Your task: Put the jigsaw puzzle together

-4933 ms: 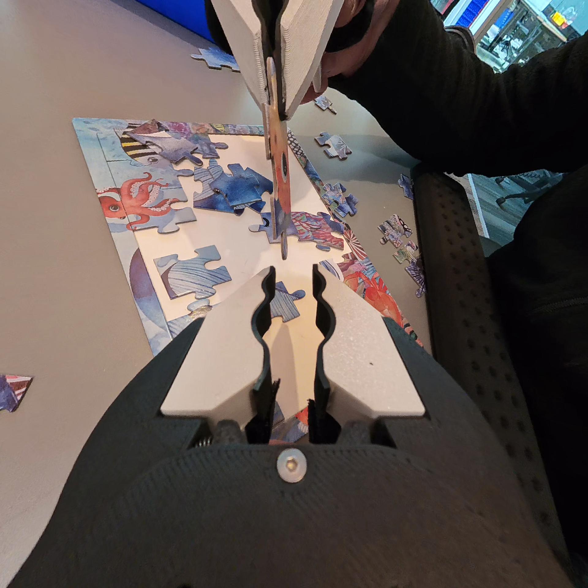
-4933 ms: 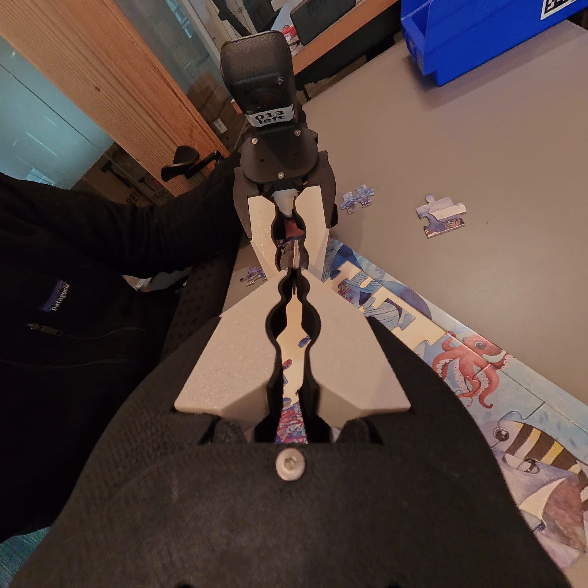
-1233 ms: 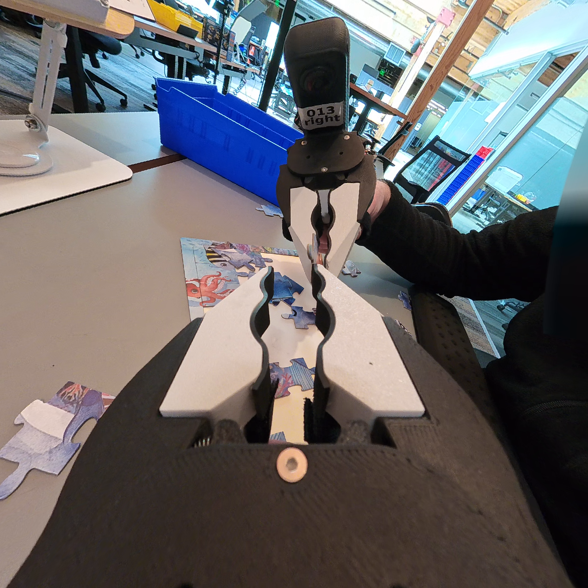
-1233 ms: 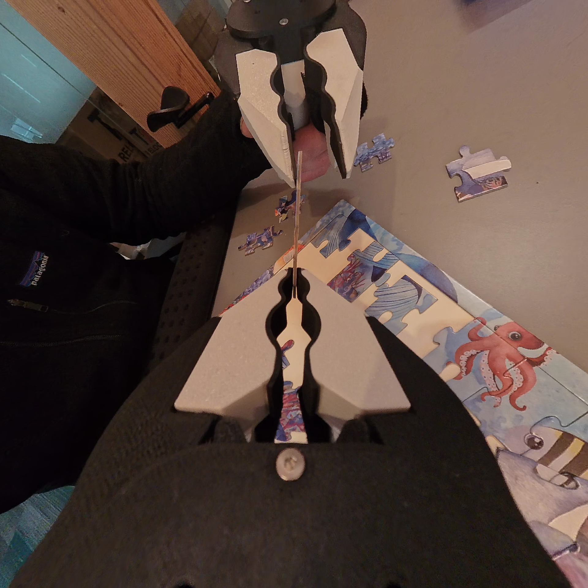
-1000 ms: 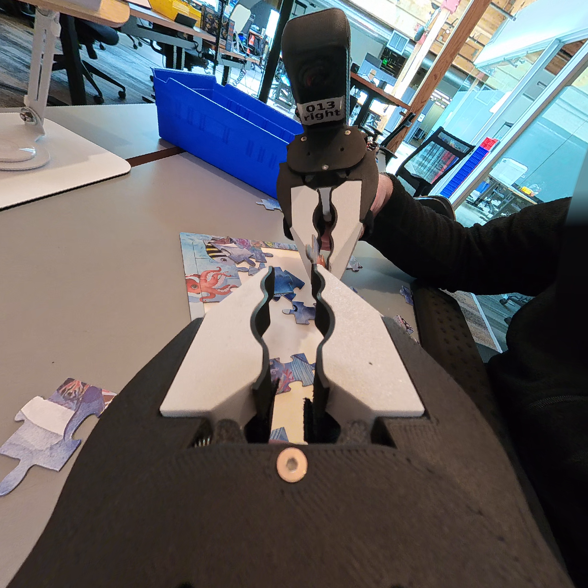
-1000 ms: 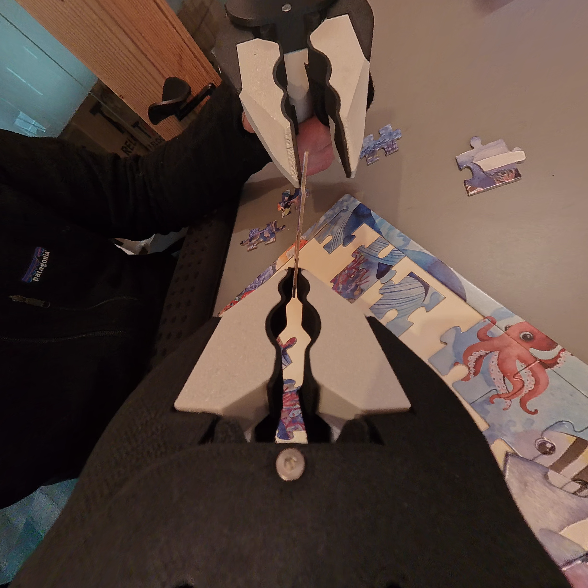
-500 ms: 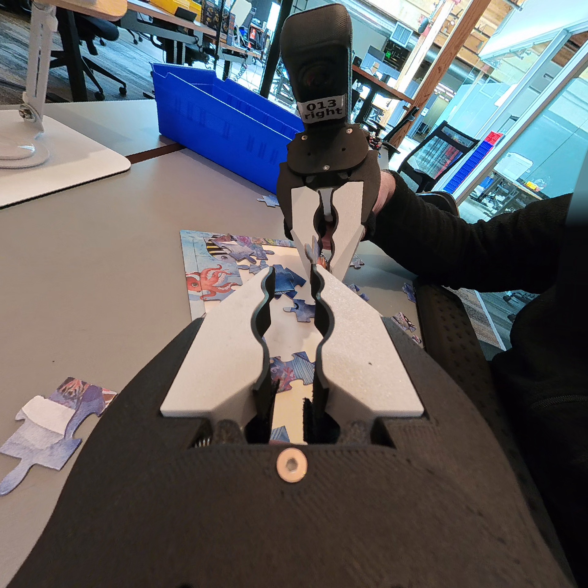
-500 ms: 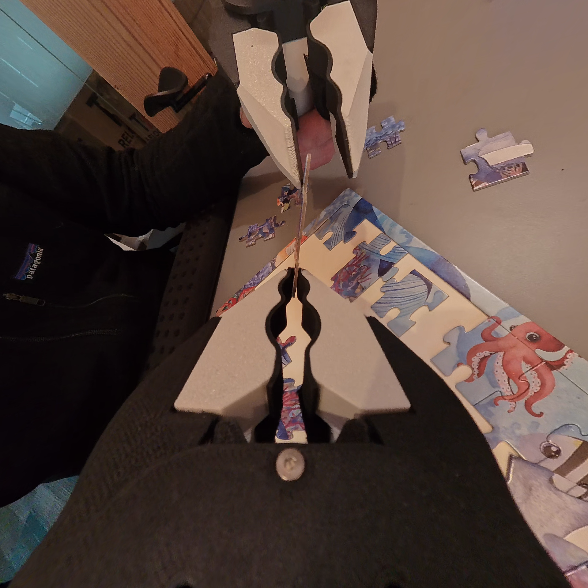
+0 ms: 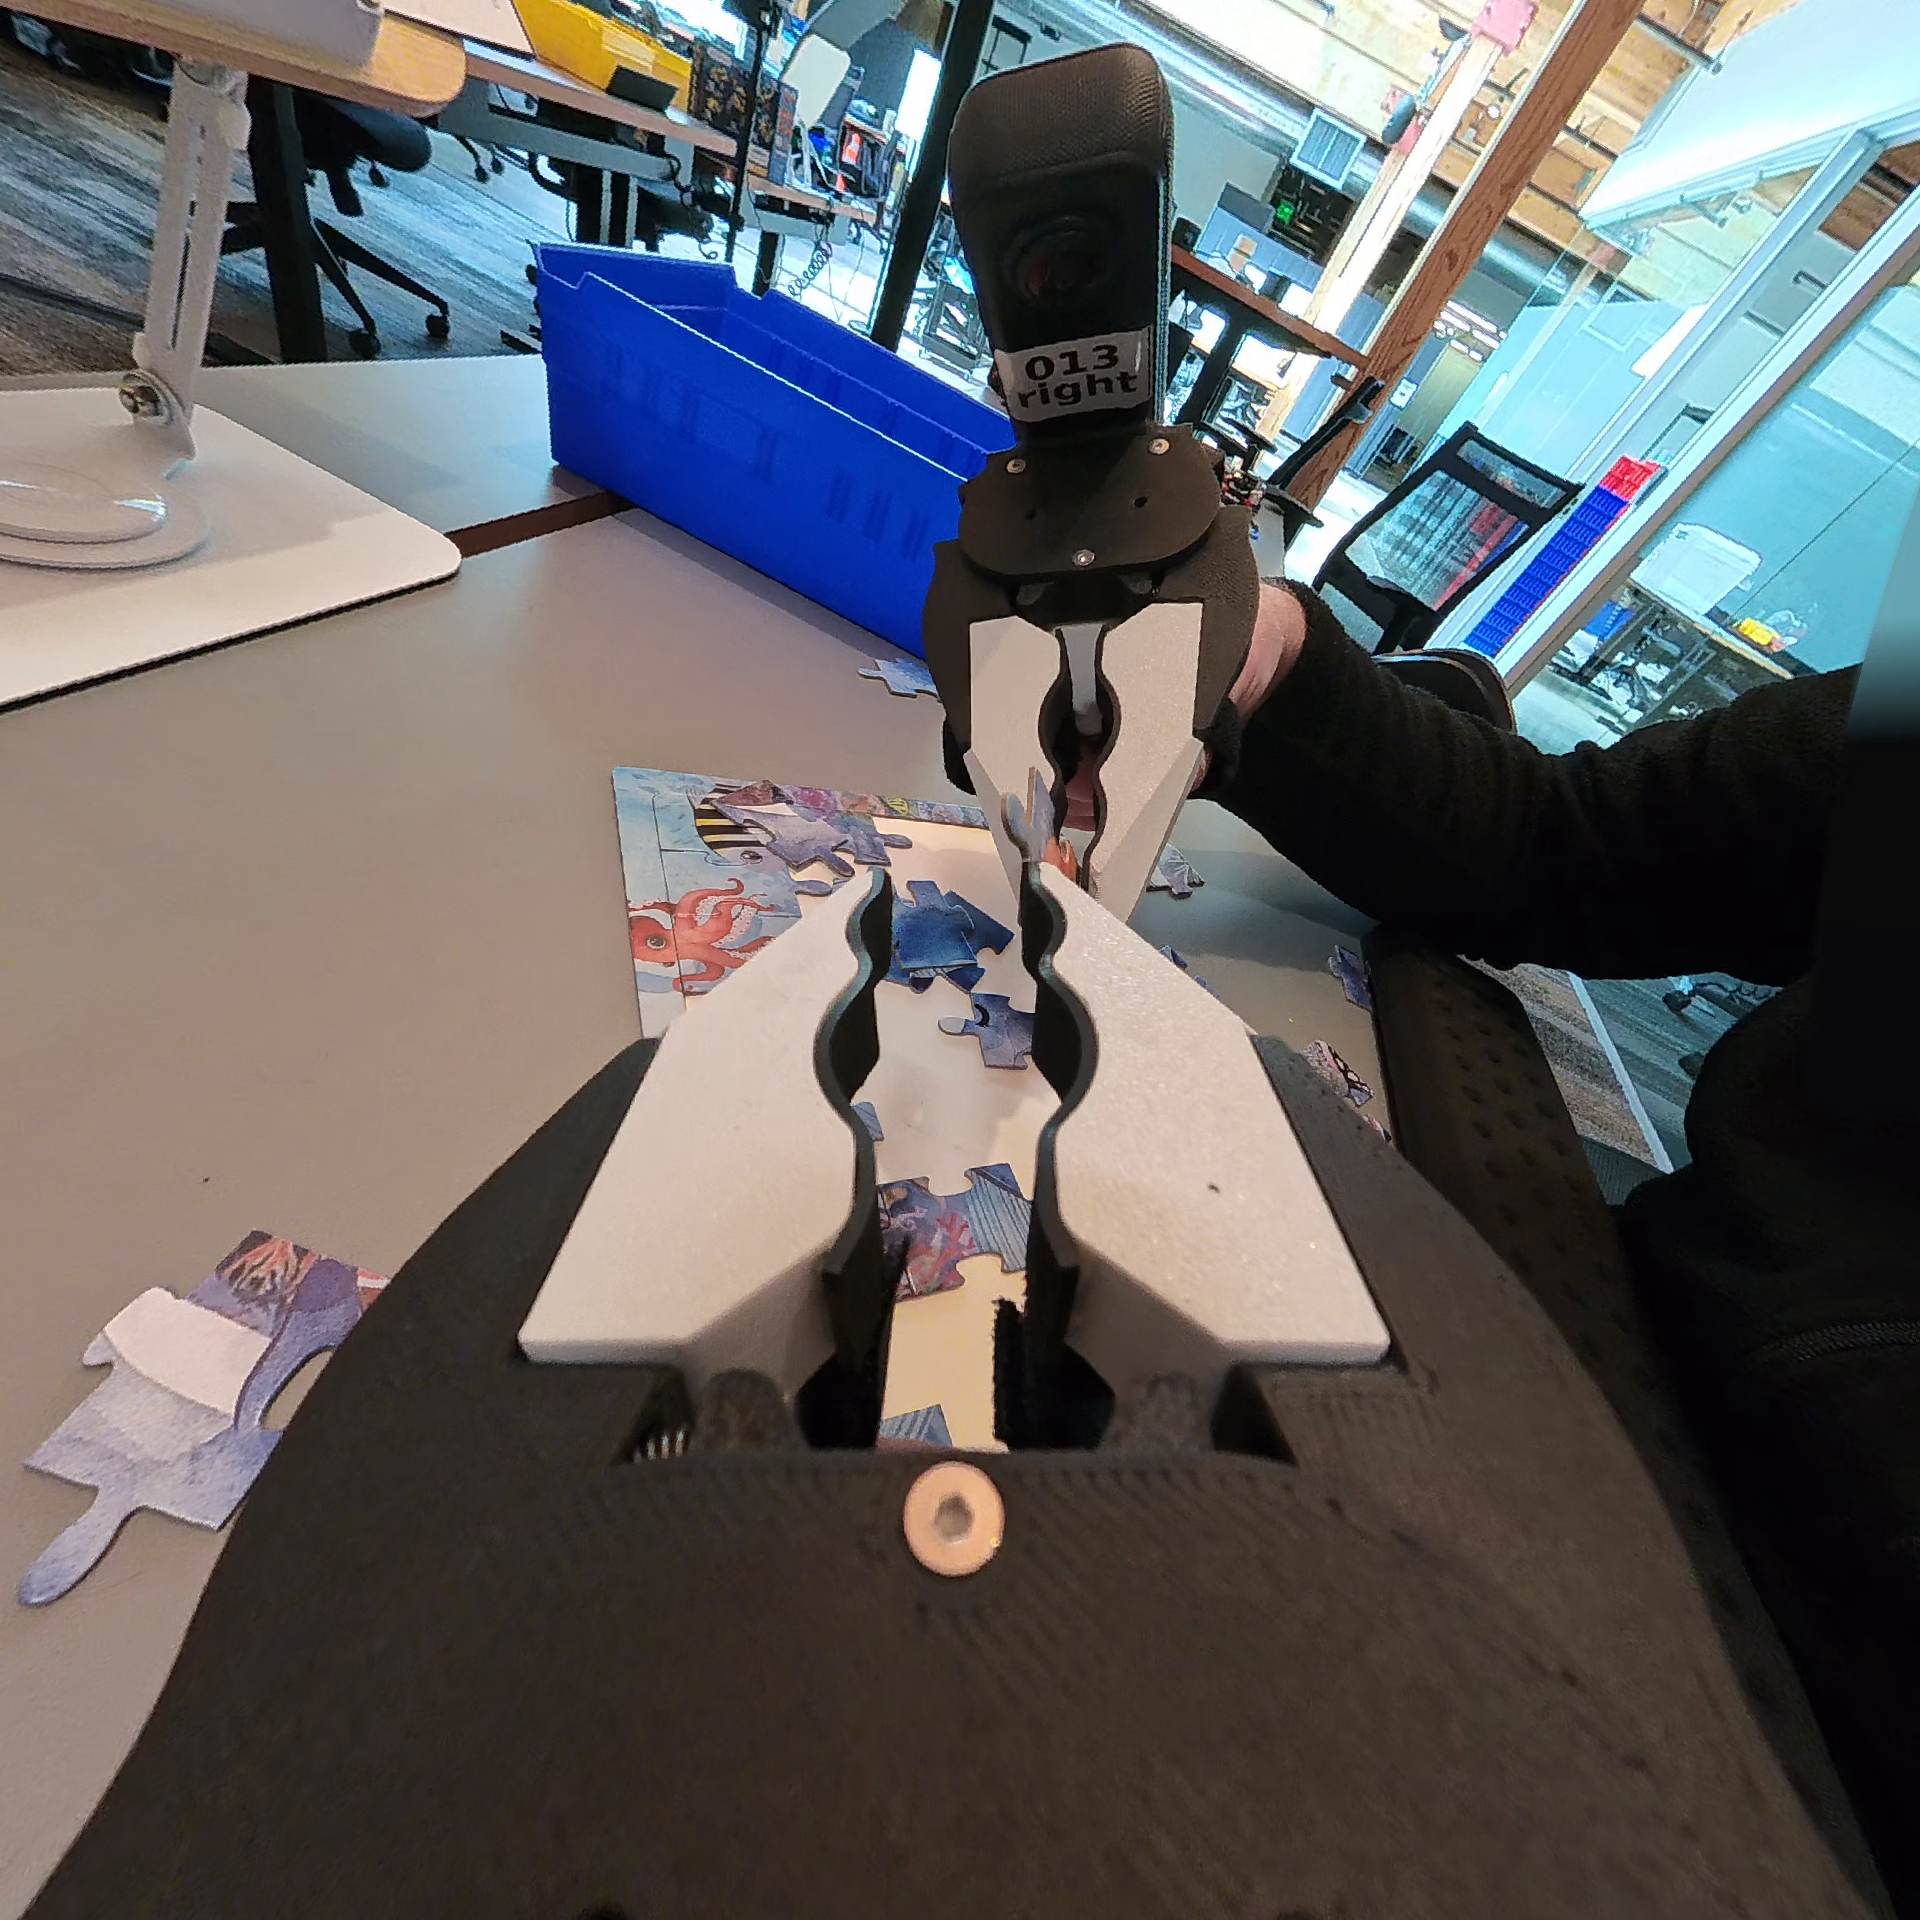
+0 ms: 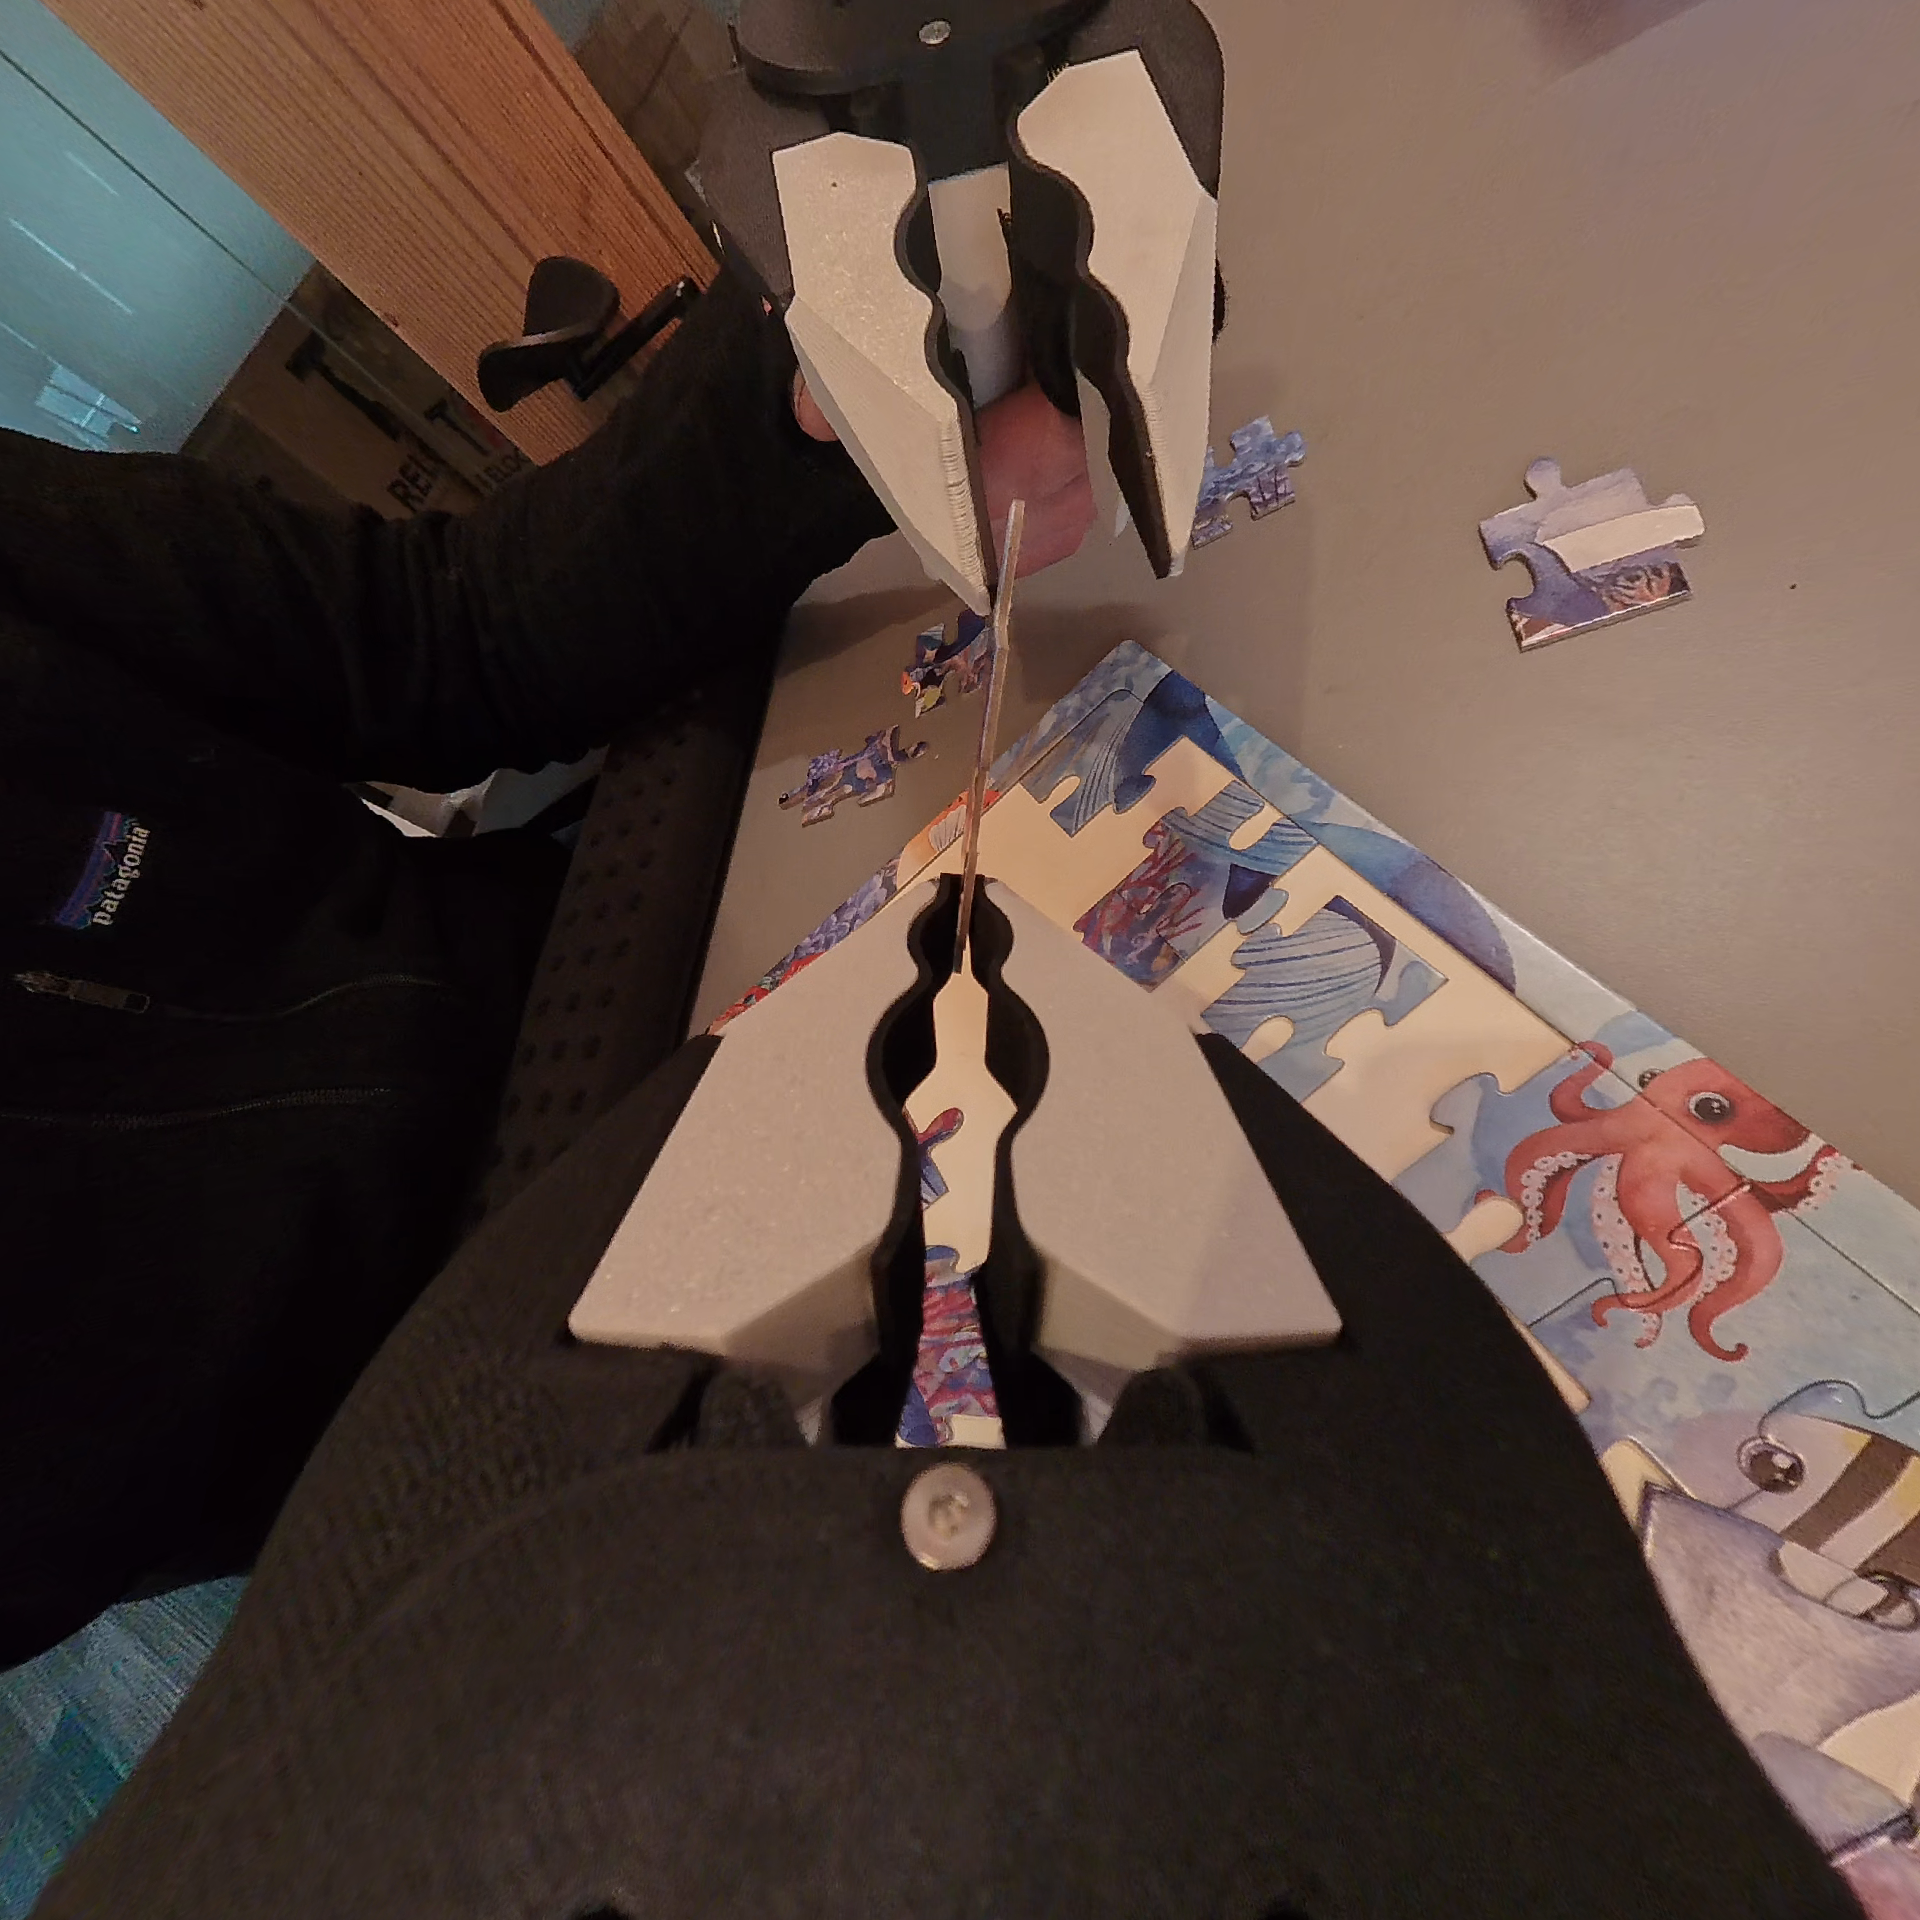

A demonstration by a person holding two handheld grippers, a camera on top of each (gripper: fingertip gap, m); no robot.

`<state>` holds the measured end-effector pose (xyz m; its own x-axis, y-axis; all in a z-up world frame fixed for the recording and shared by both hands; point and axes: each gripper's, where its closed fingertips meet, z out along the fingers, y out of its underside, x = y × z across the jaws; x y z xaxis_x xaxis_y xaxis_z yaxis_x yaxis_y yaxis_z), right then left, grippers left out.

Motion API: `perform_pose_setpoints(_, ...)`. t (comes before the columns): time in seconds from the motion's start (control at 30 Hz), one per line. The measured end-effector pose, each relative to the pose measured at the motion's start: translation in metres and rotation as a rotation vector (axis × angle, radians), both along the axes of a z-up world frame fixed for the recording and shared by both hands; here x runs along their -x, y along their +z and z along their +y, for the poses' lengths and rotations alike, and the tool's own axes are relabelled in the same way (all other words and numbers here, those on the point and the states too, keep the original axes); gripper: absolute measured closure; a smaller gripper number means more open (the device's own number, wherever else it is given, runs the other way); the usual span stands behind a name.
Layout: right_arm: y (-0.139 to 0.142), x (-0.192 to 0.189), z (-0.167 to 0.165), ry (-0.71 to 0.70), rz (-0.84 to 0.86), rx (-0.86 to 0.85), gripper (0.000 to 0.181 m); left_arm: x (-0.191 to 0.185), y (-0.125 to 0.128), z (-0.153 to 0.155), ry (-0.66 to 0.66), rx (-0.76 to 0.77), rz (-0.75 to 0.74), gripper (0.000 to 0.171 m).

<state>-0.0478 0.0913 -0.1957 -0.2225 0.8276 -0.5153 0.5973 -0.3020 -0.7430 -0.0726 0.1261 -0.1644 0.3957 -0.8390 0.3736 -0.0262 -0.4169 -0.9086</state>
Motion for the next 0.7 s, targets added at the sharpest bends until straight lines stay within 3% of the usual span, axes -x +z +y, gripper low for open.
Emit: perform_pose_setpoints(0.7, -0.014, -0.006, 0.011, -0.028, -0.080, -0.081, 0.181, -0.001, -0.016, 0.004, 0.025, -0.011, 0.105, 0.150)
